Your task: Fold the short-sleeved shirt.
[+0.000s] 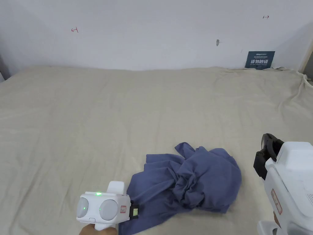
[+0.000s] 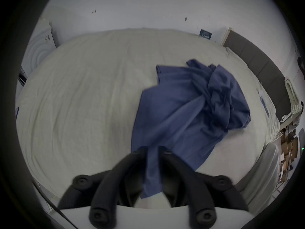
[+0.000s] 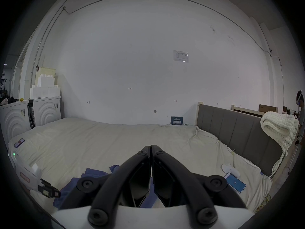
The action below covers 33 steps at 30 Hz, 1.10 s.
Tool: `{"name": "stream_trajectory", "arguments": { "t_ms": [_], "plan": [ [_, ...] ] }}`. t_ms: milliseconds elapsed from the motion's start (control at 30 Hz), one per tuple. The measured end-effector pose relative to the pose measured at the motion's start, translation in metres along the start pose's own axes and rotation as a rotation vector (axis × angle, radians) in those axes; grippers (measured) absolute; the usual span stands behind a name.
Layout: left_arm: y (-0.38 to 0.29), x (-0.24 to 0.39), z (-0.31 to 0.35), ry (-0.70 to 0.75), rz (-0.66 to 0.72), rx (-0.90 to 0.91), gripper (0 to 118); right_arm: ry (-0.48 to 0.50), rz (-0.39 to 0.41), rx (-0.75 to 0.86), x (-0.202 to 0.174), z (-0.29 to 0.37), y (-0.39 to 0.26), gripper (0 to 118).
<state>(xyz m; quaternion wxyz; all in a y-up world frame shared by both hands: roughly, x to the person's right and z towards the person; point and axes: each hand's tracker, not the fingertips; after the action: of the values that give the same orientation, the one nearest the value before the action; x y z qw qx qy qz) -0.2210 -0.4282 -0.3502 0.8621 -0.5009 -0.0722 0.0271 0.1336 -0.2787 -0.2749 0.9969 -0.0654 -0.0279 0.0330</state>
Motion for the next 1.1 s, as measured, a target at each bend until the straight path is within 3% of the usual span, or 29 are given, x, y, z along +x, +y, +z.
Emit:
{"name": "stream_trajectory", "arguments": {
  "t_ms": [67, 133, 333, 467, 533, 567, 667, 767, 1100],
  "plan": [
    [-0.003, 0.0, -0.006, 0.006, 0.002, -0.033, 77, 0.0, 0.0, -0.005, 0.0, 0.0, -0.001, 1],
    [-0.007, 0.002, -0.009, 0.024, -0.003, -0.045, 95, 0.001, -0.003, -0.01, 0.0, -0.001, -0.003, 1],
    [-0.012, 0.003, -0.021, 0.063, -0.023, -0.093, 95, 0.007, -0.01, -0.023, -0.001, -0.002, -0.007, 1],
    [-0.015, 0.008, -0.022, 0.091, -0.048, -0.099, 70, 0.008, -0.007, -0.027, -0.002, -0.003, -0.007, 1],
    [-0.014, 0.01, -0.015, 0.083, -0.056, -0.088, 40, 0.006, -0.007, -0.028, -0.002, -0.004, -0.008, 1],
    [-0.013, 0.011, -0.012, 0.082, -0.062, -0.076, 19, 0.005, -0.008, -0.029, -0.002, -0.004, -0.008, 1],
    [-0.01, 0.01, -0.009, -0.008, -0.041, -0.062, 9, 0.003, -0.011, -0.029, -0.001, -0.005, -0.008, 1],
    [-0.009, 0.012, -0.004, 0.006, -0.062, -0.034, 4, 0.002, -0.014, -0.033, -0.001, -0.007, -0.008, 1],
    [0.033, -0.017, 0.049, -0.05, 0.027, 0.181, 1, 0.048, 0.0, -0.148, 0.008, -0.077, -0.012, 1]
  ]
}}
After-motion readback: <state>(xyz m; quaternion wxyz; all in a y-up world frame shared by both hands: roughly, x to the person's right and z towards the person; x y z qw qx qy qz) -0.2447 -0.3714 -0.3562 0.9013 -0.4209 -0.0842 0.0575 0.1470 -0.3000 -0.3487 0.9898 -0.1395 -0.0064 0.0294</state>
